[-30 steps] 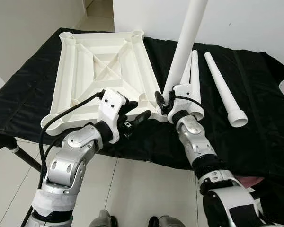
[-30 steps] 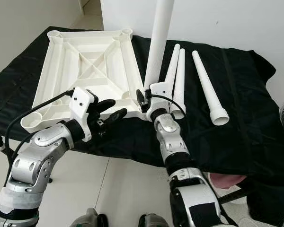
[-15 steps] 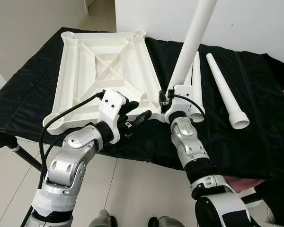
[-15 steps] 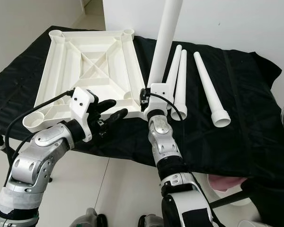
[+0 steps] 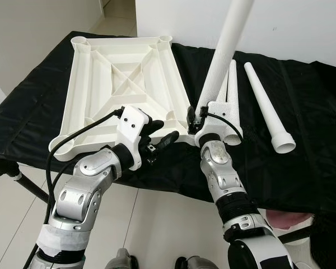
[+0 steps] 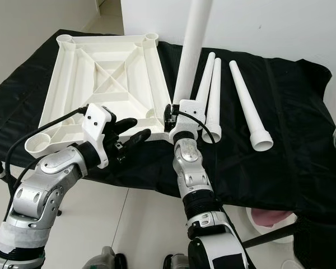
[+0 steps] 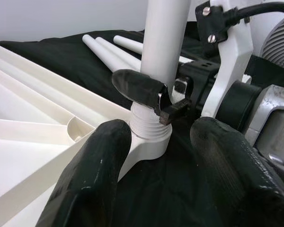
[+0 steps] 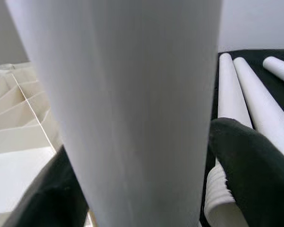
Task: Building children table
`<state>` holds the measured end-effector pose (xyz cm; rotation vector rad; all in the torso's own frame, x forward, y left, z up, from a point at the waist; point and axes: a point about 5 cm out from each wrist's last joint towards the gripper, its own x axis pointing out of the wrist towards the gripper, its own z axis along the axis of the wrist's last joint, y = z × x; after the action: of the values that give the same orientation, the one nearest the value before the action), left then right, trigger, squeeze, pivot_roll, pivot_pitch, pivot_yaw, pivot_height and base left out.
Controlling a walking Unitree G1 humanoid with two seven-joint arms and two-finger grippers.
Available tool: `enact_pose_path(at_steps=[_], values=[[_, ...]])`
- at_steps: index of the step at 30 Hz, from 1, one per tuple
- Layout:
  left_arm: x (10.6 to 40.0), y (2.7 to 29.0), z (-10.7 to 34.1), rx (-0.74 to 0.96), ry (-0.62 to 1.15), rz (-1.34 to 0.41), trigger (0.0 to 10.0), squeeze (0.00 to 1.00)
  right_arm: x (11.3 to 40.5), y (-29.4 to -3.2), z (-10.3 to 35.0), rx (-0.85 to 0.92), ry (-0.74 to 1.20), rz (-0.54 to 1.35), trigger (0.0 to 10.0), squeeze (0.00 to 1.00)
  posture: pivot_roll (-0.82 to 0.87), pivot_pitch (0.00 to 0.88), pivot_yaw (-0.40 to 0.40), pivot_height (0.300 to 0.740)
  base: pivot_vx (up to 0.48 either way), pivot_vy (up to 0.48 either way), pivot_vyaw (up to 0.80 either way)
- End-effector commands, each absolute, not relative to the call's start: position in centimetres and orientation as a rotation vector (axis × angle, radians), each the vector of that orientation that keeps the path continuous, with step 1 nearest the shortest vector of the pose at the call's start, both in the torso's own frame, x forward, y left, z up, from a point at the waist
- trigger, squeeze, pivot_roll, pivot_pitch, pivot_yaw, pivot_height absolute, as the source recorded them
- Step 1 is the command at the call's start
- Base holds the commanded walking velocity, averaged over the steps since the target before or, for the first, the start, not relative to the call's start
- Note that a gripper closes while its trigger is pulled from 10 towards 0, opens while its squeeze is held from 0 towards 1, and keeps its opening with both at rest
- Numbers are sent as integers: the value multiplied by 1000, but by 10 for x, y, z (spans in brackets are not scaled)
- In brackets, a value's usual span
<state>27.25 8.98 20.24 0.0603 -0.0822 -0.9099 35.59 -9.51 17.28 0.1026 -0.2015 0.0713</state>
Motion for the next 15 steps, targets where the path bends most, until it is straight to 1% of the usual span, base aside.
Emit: enact_pose_path(at_steps=[1, 6, 7, 8, 9, 11, 15], values=[[273, 88, 201, 60, -77, -888, 10000, 0, 355, -98, 170, 107, -190, 80, 10000, 1000, -46, 63, -18, 740, 0, 0, 0], [274, 86, 202, 58, -81, -887, 10000, 0, 359, -105, 173, 73, -196, 138, 10000, 1000, -49, 66, -14, 740, 0, 0, 0], [274, 86, 202, 57, -81, -887, 10000, 0, 359, -105, 174, 69, -194, 159, 10000, 863, -49, 66, -14, 740, 0, 0, 0], [274, 86, 202, 57, -81, -887, 10000, 0, 359, -105, 174, 69, -194, 159, 10000, 863, -49, 66, -14, 740, 0, 0, 0], [275, 86, 202, 57, -82, -887, 10000, 0, 360, -105, 174, 69, -189, 186, 10000, 0, -49, 70, -13, 740, 0, 0, 0], [275, 86, 202, 56, -82, -888, 10000, 0, 362, -104, 174, 53, -175, 290, 10000, 0, -49, 77, -10, 740, 0, 0, 0], [275, 85, 202, 55, -81, -889, 10000, 0, 362, -104, 174, 33, -172, 345, 10000, 0, -49, 77, -10, 740, 0, 0, 0]])
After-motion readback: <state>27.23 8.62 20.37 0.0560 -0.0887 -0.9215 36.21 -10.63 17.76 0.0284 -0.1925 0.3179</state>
